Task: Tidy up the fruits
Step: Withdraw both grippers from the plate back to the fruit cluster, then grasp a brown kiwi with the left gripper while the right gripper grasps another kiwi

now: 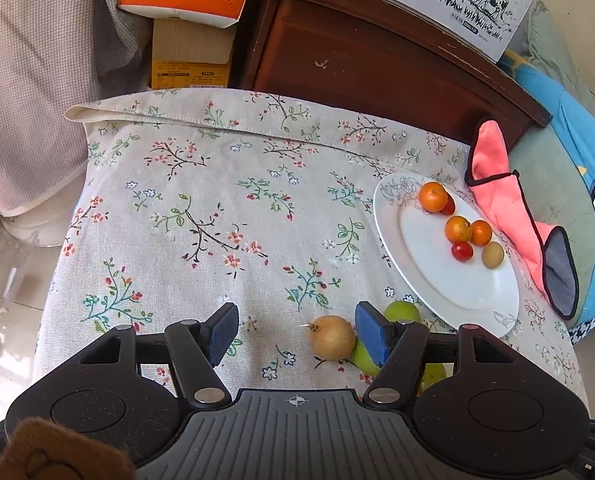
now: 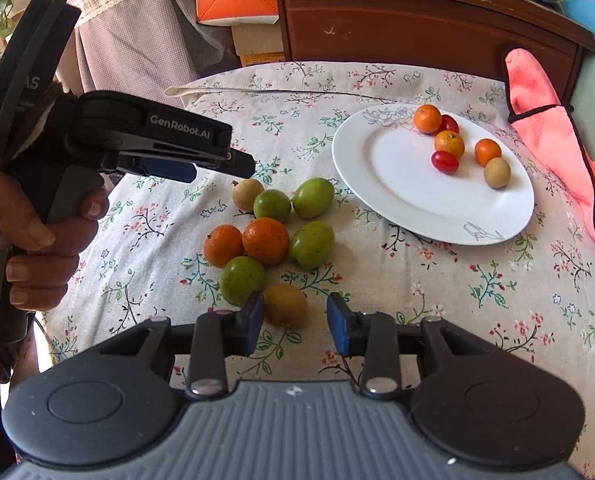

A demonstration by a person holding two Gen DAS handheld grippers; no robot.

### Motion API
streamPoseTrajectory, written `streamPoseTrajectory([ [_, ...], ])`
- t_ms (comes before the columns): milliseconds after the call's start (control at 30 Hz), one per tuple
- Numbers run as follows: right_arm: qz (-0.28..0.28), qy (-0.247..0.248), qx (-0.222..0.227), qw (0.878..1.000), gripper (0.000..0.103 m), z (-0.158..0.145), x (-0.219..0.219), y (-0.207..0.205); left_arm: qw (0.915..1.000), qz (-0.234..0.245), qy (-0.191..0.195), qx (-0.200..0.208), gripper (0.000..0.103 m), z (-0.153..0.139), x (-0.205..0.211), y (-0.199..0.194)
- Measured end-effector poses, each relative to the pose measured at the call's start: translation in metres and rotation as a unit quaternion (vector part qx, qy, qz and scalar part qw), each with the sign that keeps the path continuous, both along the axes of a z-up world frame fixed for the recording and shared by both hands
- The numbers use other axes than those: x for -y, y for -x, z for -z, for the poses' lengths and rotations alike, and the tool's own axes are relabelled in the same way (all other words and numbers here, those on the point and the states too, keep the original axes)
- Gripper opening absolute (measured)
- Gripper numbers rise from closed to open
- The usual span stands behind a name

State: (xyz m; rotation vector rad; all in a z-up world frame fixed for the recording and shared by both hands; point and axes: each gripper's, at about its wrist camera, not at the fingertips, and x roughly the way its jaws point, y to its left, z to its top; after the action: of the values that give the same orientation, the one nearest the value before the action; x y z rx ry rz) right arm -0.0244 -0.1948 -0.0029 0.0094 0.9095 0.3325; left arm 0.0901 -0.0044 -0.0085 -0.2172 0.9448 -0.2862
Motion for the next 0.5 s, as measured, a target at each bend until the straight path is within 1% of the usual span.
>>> streamPoseTrajectory([
  [167, -0.012, 0.01, 0.004, 1.0, 0.035, 0.002, -0.007, 0.001, 0.9999, -0.01, 0.009, -0.008, 0.064, 0.002, 0.009, -0.001],
  [233, -0.012, 0.009, 0.004, 1.0, 0.035, 0.002, -0.007, 0.001, 0.9995, -0.016, 0.022, -0.014, 0.061, 0.003, 0.01, -0.002],
  [400, -0.015, 0.01, 0.004, 1.0, 0.035, 0.004, -0.008, 0.001, 0.9978, -0.02, 0.055, -0.032, 0.059, 0.007, 0.013, -0.003],
  [500, -0.017, 0.011, 0.002, 1.0, 0.035, 0.005, -0.009, 0.002, 0.9968, -0.023, 0.065, -0.04, 0.059, 0.009, 0.015, -0.003],
])
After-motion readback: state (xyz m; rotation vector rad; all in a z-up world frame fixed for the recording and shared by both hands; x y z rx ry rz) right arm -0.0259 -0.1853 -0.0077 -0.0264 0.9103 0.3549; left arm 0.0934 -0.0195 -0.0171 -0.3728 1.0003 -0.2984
